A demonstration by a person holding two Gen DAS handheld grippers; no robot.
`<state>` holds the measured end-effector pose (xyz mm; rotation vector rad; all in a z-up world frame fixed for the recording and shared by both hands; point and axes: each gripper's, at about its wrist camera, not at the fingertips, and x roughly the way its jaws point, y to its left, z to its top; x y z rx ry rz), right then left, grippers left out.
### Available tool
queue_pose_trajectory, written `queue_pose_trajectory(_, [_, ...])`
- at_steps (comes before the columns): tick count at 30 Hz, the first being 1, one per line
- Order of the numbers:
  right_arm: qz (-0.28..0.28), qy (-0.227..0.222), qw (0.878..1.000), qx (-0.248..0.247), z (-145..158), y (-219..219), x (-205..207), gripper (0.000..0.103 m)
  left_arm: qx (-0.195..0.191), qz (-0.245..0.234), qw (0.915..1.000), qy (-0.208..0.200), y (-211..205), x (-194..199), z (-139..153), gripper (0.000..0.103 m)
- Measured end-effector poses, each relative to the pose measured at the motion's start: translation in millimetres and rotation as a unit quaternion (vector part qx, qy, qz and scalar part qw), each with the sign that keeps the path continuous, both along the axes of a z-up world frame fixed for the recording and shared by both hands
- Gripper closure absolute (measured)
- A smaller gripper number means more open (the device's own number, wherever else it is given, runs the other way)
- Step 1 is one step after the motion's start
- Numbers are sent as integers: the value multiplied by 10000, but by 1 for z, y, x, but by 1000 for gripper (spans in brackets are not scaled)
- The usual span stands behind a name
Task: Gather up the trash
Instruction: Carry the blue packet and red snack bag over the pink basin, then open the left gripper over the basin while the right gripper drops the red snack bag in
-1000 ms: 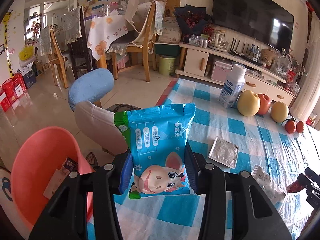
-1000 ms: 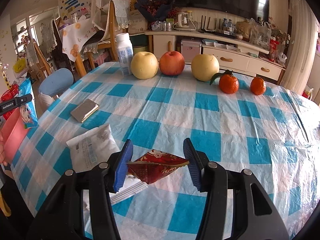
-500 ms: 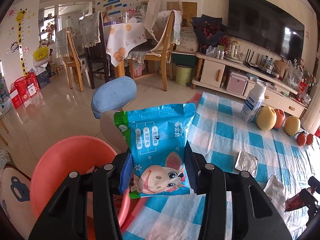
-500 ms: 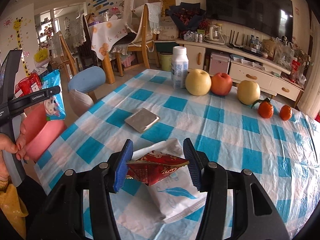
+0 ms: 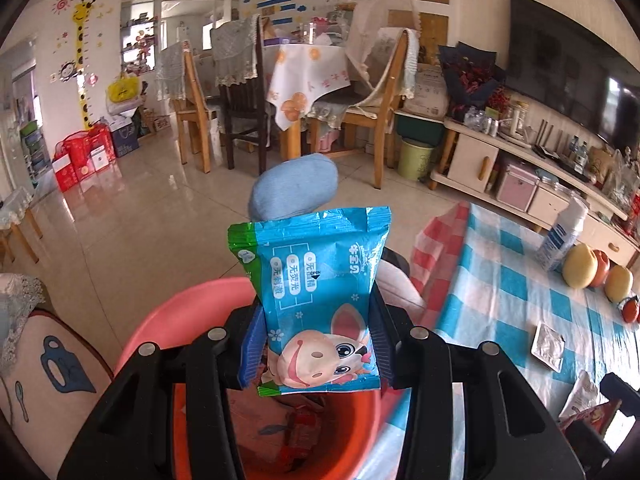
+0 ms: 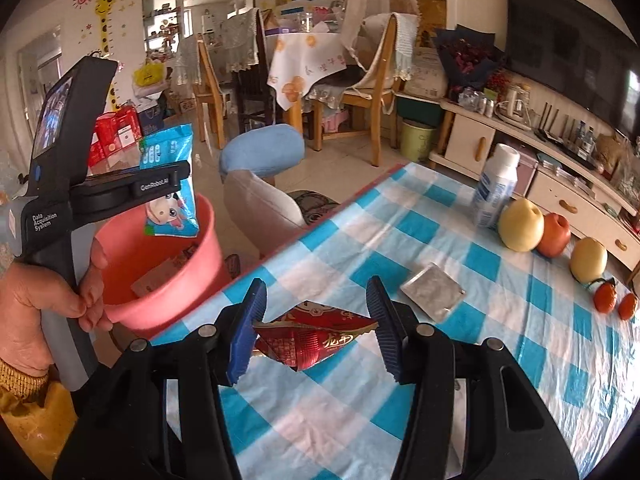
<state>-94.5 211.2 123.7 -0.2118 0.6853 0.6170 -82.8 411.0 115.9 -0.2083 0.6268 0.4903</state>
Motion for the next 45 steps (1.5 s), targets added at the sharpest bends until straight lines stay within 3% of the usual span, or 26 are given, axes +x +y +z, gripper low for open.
queue_pose_trajectory(17, [1078, -42, 9939, -225, -1, 125, -7, 50, -392, 578, 9974, 161, 76, -18, -19, 56])
queue_pose_trajectory(34, [1629, -114, 9854, -479, -17, 175, -17, 49, -550, 788, 9945, 418, 97, -20, -35, 55])
queue_pose_trajectory(37, [1603, -16, 9849, -658, -26, 177, -16, 40, -472, 834, 9941, 511, 97, -18, -37, 46])
queue_pose_trajectory(39, [1396, -100, 9875, -720, -29, 174, -16, 28, -291, 924, 9940, 501, 94, -17, -34, 25])
queue_pose_trajectory(41, [1245, -66, 9904, -597, -28, 165, -14, 22, -141, 964, 9940, 507, 91, -16, -32, 18])
queue_pose_trajectory(45, [964, -116, 9948, -293, -22, 146, -15, 14, -85, 918, 9940, 583, 88, -11, -32, 18])
